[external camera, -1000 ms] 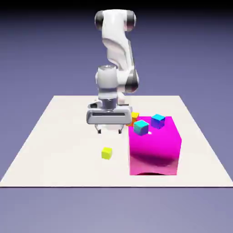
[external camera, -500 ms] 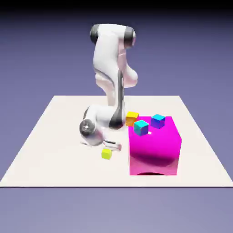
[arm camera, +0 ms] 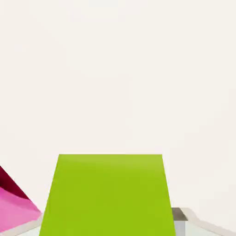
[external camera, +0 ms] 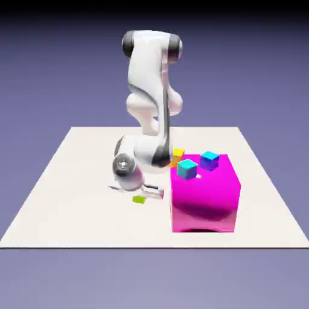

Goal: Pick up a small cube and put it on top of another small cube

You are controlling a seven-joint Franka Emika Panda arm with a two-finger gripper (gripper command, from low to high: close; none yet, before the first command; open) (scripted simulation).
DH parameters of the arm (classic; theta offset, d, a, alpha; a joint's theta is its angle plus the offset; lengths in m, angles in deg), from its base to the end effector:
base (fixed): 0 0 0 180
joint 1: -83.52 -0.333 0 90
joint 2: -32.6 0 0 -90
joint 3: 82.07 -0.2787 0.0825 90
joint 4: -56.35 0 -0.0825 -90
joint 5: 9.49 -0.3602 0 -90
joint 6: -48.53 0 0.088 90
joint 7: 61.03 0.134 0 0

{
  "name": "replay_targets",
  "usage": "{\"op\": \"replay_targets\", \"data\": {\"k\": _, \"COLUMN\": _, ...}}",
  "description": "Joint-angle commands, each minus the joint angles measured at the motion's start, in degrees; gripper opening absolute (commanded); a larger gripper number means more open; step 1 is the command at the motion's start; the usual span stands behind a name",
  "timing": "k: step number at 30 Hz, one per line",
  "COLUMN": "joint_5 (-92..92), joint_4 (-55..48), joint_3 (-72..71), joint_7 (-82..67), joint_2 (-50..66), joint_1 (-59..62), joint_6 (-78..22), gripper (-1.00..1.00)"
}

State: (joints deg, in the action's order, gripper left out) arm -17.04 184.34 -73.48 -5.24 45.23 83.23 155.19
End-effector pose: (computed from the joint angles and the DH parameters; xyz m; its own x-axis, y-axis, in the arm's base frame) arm 0.4299 -0.0518 0.2018 0.2582 -0.8984 -0.3553 -0.8072 -0.4027 0.4316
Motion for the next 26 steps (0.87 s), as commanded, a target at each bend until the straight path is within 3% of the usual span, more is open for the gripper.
{"op": "replay_targets", "data": {"k": 1, "joint_5": -1.4, "joint_4": -0.3, "joint_3": -1.8, "joint_7": 2.5, "joint_2": -1.8, "joint_1": 0.9, "joint_6": -1.3, "gripper": -1.0}}
{"op": "replay_targets", "data": {"k": 17, "joint_5": -27.7, "joint_4": 0.1, "joint_3": -31.7, "joint_7": 32.3, "joint_2": -22.1, "joint_1": 14.6, "joint_6": -16.0, "gripper": -1.0}}
{"op": "replay_targets", "data": {"k": 22, "joint_5": -30.6, "joint_4": 7.9, "joint_3": -34.4, "joint_7": 30.4, "joint_2": -21.2, "joint_1": 12.5, "joint_6": -6.9, "gripper": -1.0}}
{"op": "replay_targets", "data": {"k": 23, "joint_5": -30.6, "joint_4": 7.9, "joint_3": -34.4, "joint_7": 30.4, "joint_2": -21.2, "joint_1": 12.5, "joint_6": -6.9, "gripper": 1.0}}
{"op": "replay_targets", "data": {"k": 26, "joint_5": -29.1, "joint_4": 3.7, "joint_3": -33.0, "joint_7": 31.4, "joint_2": -21.7, "joint_1": 13.6, "joint_6": -11.7, "gripper": 1.0}}
